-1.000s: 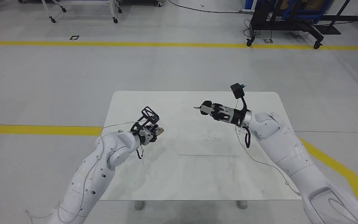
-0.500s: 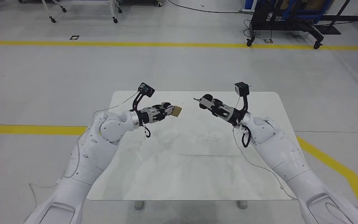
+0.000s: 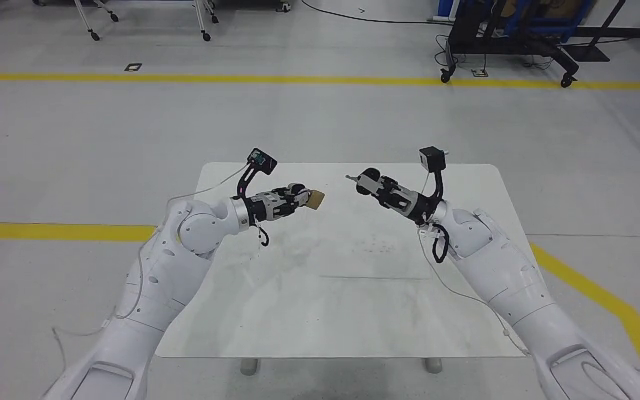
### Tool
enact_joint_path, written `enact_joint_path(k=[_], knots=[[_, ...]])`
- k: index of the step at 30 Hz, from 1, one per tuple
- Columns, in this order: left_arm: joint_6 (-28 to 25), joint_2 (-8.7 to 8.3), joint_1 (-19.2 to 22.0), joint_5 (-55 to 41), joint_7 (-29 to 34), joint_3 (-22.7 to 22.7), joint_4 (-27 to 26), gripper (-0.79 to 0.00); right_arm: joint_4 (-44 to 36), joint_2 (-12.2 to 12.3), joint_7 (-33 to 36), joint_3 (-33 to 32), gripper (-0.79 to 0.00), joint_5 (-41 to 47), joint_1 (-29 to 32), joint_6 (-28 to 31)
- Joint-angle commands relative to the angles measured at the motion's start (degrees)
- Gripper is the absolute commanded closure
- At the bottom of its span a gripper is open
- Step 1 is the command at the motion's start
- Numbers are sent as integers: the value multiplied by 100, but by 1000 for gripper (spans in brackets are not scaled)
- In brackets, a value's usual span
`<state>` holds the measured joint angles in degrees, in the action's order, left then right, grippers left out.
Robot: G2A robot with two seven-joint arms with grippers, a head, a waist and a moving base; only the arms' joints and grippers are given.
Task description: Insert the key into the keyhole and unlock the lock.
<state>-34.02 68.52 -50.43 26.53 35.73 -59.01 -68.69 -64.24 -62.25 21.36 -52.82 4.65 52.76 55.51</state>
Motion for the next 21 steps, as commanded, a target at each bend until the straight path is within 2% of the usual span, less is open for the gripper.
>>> enact_joint_path(k=[1,19,20,21], knots=[[-1,0,2,-9,1,0,1,0,0,0,0,0,0,1,0,0],[-1,0,2,-9,1,0,1,0,0,0,0,0,0,1,0,0],[-1,0,2,-9,1,0,1,-237,0,0,0,0,0,1,0,0],[-1,0,2,-9,1,0,1,0,0,0,0,0,0,1,0,0]])
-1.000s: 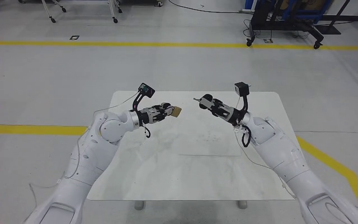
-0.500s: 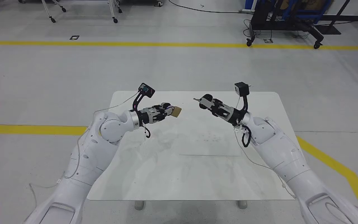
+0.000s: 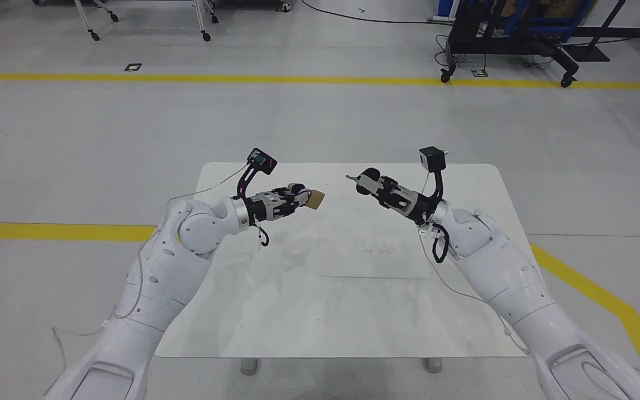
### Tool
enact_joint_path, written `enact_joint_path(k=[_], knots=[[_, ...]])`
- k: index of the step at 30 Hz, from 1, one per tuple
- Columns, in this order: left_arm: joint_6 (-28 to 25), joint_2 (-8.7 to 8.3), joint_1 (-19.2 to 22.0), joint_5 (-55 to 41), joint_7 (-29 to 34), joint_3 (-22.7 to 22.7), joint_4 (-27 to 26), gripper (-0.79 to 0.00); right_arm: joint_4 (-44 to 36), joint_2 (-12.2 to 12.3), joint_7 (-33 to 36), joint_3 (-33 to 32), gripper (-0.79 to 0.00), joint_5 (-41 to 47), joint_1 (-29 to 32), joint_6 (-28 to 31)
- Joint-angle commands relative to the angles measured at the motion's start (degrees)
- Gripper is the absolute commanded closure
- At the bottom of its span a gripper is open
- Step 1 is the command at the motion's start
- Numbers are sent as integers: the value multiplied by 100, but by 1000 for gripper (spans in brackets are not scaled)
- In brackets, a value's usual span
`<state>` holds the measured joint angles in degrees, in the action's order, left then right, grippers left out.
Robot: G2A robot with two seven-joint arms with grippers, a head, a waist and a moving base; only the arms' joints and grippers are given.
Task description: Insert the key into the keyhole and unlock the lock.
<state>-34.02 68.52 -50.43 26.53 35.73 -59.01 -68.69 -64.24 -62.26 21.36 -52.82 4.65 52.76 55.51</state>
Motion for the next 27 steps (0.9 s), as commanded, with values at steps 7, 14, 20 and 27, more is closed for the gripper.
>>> enact_joint_path(k=[7,14,20,27], knots=[[-267,59,22,-1227,362,65,241,0,-61,-43,-169,-32,0,220,96,-274],[-1031,189,390,-3359,1560,376,983,0,279,-197,-315,72,0,725,-4,-270],[-1158,350,711,-4340,2128,714,1553,0,617,-382,-200,311,0,1072,-203,-228],[-1085,459,1015,-4989,2368,921,1990,0,1039,-572,119,529,0,1397,-423,-155]])
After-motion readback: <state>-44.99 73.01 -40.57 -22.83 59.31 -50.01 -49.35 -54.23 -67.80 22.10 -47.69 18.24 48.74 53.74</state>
